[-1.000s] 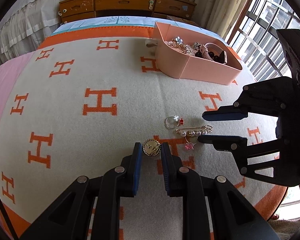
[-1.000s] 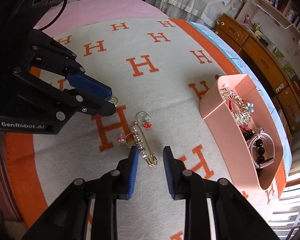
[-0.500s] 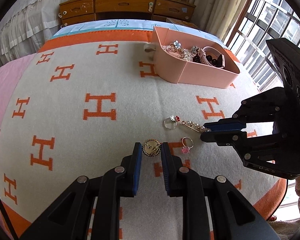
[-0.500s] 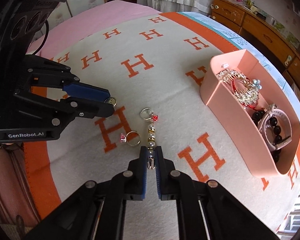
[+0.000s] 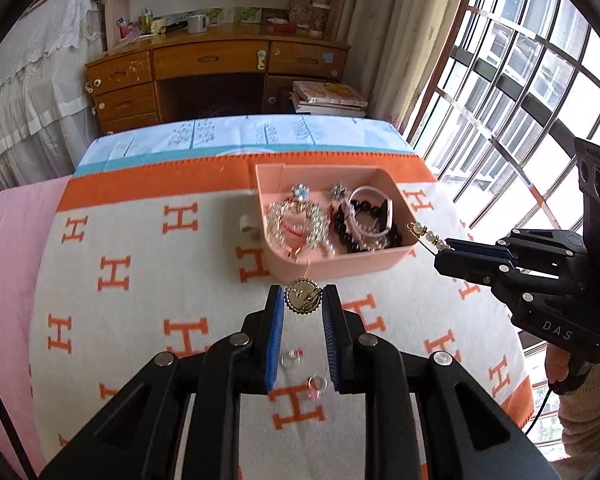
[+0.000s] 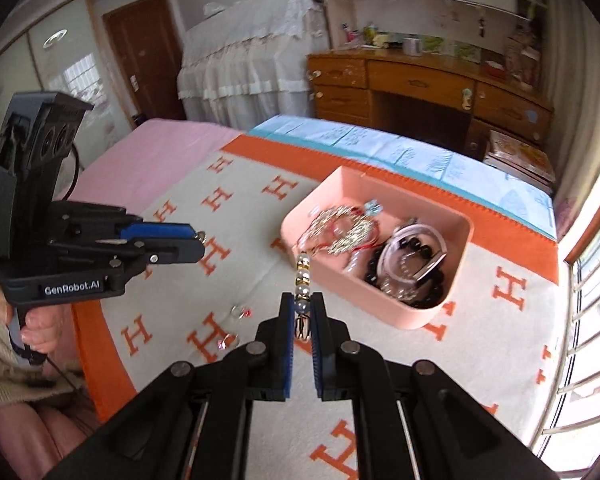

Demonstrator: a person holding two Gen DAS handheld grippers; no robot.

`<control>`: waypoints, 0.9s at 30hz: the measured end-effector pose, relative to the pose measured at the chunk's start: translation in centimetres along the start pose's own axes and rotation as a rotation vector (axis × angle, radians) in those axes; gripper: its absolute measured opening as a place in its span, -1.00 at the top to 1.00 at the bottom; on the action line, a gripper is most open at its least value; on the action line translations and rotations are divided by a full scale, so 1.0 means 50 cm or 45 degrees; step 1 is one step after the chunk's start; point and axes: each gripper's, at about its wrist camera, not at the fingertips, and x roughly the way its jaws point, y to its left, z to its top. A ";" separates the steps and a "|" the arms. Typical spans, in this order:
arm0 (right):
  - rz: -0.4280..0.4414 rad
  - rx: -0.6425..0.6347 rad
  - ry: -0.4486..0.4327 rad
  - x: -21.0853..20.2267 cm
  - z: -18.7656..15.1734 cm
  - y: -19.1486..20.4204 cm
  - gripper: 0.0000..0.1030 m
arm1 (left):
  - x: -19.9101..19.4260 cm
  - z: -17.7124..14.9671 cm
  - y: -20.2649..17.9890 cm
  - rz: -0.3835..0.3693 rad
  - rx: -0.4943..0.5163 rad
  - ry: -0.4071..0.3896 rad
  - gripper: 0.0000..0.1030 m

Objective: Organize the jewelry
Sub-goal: 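Drop the coin charm into the tray with the left gripper while the right drops the pin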

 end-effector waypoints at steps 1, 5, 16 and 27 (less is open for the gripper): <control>-0.021 0.063 -0.027 -0.005 0.018 -0.014 0.86 | 0.003 0.027 -0.004 0.006 0.011 -0.009 0.67; -0.036 0.317 -0.083 0.005 0.076 -0.075 0.86 | 0.057 0.127 -0.014 -0.018 0.022 0.039 0.67; -0.001 0.646 0.050 0.155 0.129 -0.165 0.85 | 0.283 0.213 0.034 -0.048 -0.124 0.271 0.67; -0.022 0.680 0.111 0.224 0.116 -0.192 0.82 | 0.311 0.221 0.031 -0.010 -0.087 0.237 0.38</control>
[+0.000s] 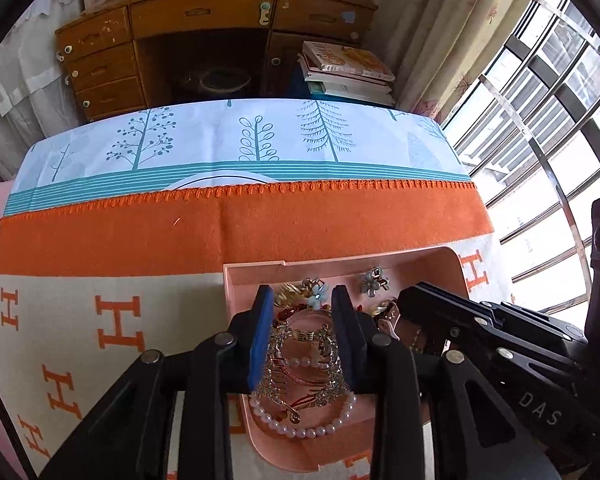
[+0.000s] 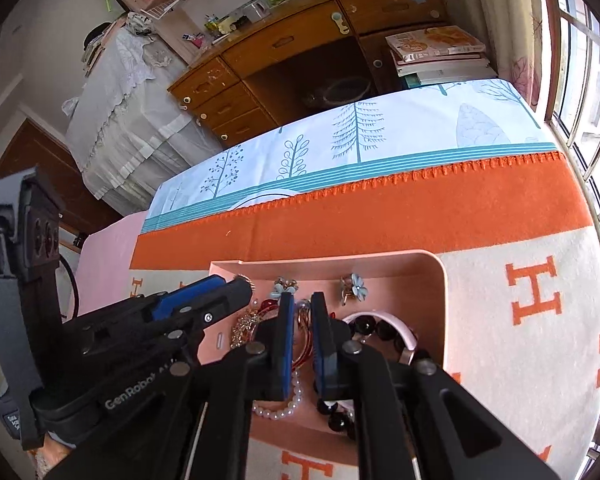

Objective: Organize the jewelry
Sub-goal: 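Drop the coin charm into the tray with the left gripper while the right drops the pin, then withdraw both grippers and move the right gripper to the pink gem ring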

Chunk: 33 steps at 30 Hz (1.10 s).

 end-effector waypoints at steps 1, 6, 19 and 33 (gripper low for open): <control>0.003 -0.004 -0.004 -0.002 -0.002 -0.001 0.82 | -0.004 -0.002 -0.001 0.004 0.004 -0.005 0.28; 0.007 0.023 -0.058 -0.031 -0.009 -0.011 0.82 | -0.033 -0.014 0.001 0.012 0.008 -0.017 0.23; 0.022 -0.107 -0.132 -0.147 -0.102 0.028 0.82 | -0.169 -0.127 0.038 0.122 0.054 -0.063 -0.06; 0.057 -0.392 -0.090 -0.192 -0.272 0.151 0.82 | -0.313 -0.272 0.091 0.174 0.083 -0.161 -0.28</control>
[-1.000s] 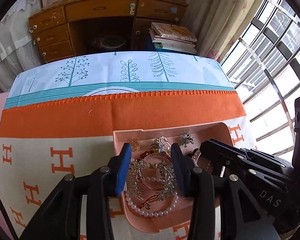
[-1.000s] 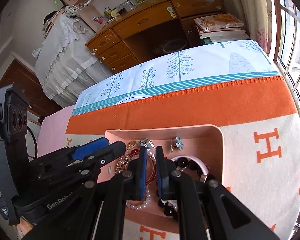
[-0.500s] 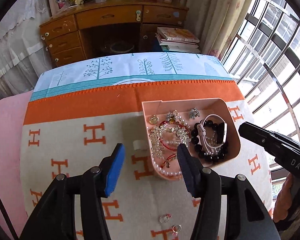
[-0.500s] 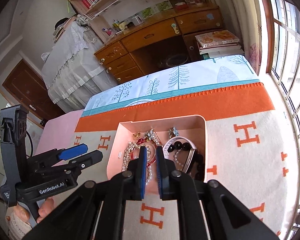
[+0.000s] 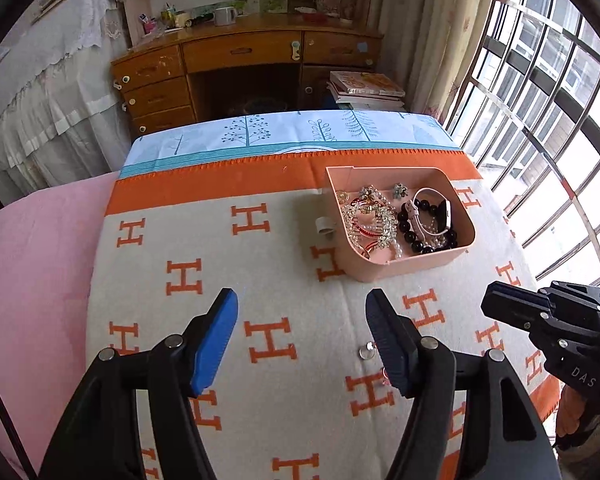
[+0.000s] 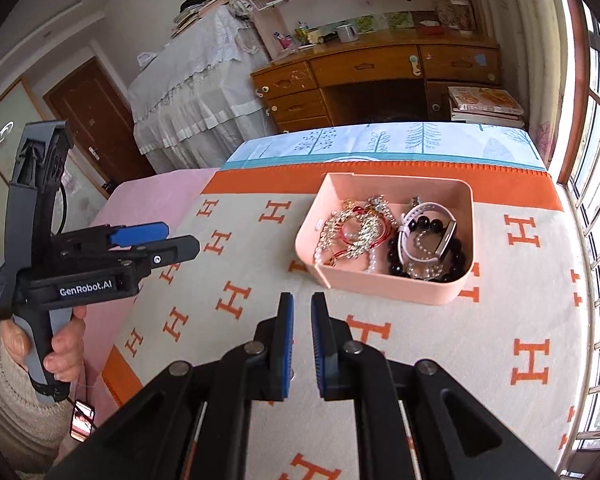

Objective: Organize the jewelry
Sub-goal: 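Withdraw both grippers and move the right gripper to the pink gem ring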

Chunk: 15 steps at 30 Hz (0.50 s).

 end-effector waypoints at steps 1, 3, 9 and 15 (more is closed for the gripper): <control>0.002 -0.016 0.010 0.002 -0.009 0.009 0.82 | -0.004 -0.008 -0.003 0.002 0.012 -0.005 -0.29; -0.005 -0.047 0.023 0.004 -0.028 0.026 0.82 | -0.011 -0.028 -0.011 0.008 0.042 -0.020 -0.29; -0.016 -0.085 0.078 0.032 -0.082 0.051 0.79 | -0.016 -0.098 -0.029 0.016 0.105 -0.062 -0.55; -0.053 -0.092 0.162 0.083 -0.148 0.064 0.45 | 0.010 -0.170 -0.025 -0.022 0.076 -0.059 -0.55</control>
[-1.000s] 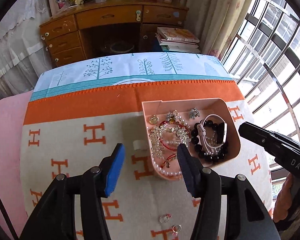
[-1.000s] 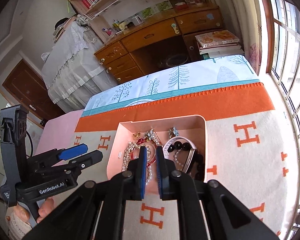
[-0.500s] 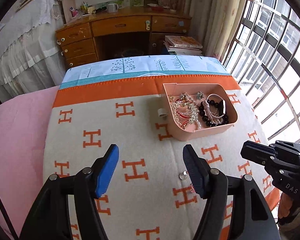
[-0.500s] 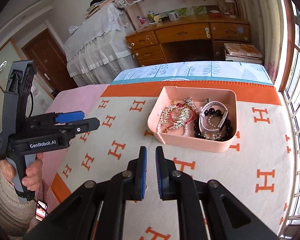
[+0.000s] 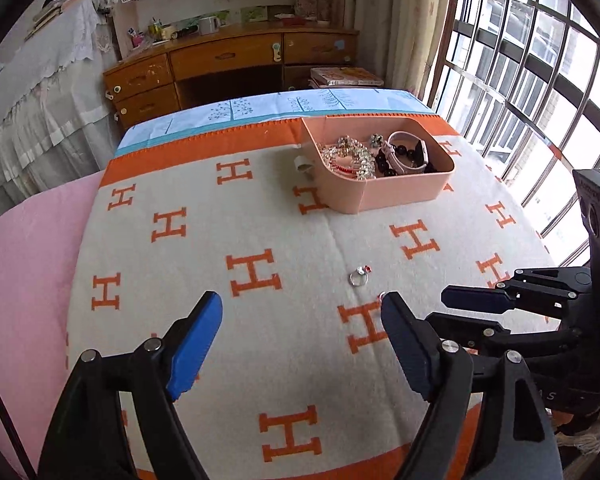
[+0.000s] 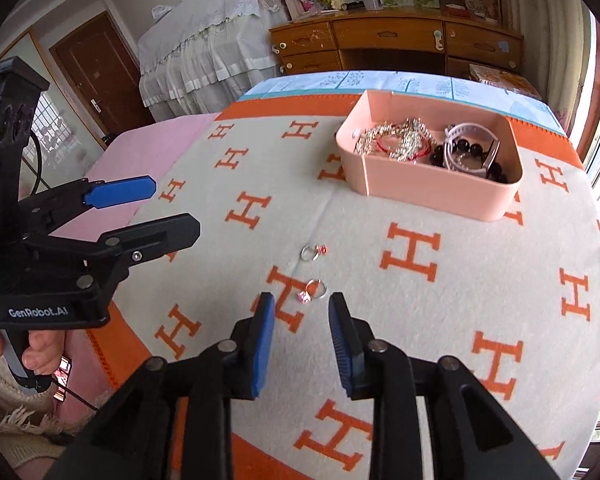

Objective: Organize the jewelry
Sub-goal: 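Withdraw both grippers and move the right gripper to the pink gem ring, then close the right gripper on the pink gem ring and lift it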

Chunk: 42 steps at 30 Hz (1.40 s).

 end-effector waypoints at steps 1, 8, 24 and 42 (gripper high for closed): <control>0.000 0.007 0.017 0.010 -0.007 0.002 0.45 | 0.009 -0.011 0.001 -0.008 -0.011 0.008 -0.55; -0.041 0.013 0.032 0.056 -0.026 0.020 0.45 | 0.047 -0.067 0.025 -0.046 -0.083 0.067 -0.55; -0.252 -0.097 -0.052 0.101 0.001 0.053 0.45 | 0.044 -0.079 0.060 -0.085 -0.142 0.036 -0.56; -0.251 -0.064 -0.058 0.075 -0.009 0.005 0.81 | 0.101 -0.012 -0.013 -0.109 0.072 0.035 -0.55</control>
